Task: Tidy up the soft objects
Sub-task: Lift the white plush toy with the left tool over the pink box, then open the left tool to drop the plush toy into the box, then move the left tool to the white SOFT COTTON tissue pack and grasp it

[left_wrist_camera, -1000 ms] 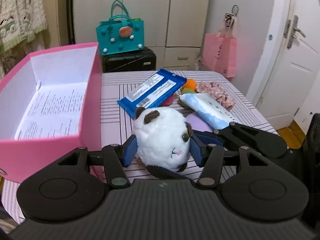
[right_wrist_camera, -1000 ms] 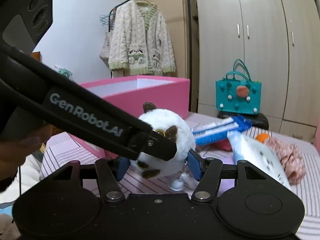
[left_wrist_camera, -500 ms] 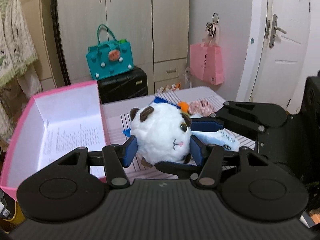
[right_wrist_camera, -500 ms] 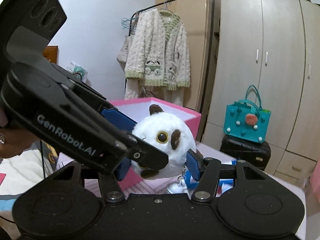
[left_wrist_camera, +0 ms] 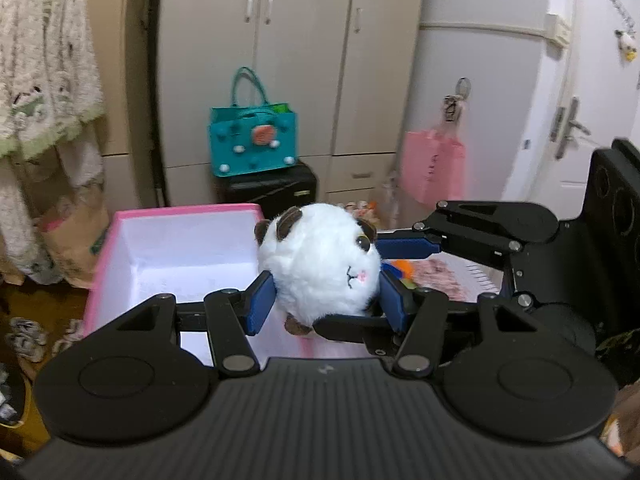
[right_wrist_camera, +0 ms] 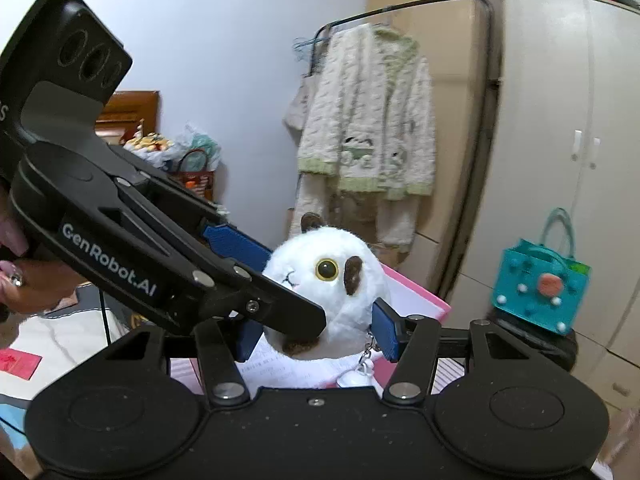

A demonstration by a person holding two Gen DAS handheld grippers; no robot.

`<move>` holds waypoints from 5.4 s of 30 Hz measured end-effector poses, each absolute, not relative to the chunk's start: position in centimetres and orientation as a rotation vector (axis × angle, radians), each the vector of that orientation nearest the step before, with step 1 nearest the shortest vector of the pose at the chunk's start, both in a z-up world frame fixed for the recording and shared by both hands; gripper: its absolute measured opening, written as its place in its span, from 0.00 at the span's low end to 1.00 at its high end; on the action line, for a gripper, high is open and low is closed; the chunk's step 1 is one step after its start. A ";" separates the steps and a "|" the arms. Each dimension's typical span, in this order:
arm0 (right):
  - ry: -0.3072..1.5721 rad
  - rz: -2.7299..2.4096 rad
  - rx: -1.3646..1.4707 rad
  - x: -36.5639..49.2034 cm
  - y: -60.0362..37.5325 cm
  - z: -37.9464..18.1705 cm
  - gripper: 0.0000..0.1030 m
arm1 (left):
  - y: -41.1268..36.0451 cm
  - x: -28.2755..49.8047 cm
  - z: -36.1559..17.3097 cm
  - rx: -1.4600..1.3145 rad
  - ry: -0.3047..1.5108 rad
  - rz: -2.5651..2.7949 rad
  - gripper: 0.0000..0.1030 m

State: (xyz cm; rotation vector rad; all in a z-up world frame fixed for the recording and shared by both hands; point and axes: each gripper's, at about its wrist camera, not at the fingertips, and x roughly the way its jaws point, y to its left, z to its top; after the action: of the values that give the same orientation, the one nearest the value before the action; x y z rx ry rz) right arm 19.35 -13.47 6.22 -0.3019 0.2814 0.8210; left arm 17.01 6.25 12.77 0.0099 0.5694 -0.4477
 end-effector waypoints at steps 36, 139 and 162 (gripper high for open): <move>0.559 1.008 -0.725 40.3 0.4 -0.8 0.57 | 15.0 41.8 3.1 -0.126 1.030 -0.177 0.48; 0.759 0.552 0.343 16.1 -33.9 -9.2 0.74 | -8.8 20.1 5.1 0.001 0.641 -0.727 0.81; 0.727 0.603 0.541 18.5 -35.4 -11.6 0.82 | -14.5 25.2 -0.2 0.180 0.628 -0.595 0.81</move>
State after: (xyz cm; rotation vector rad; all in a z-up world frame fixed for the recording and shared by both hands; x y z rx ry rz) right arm 18.45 -35.42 -11.62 0.5406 0.7270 0.6030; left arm 25.16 -14.47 -0.18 0.1799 0.6277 -0.5949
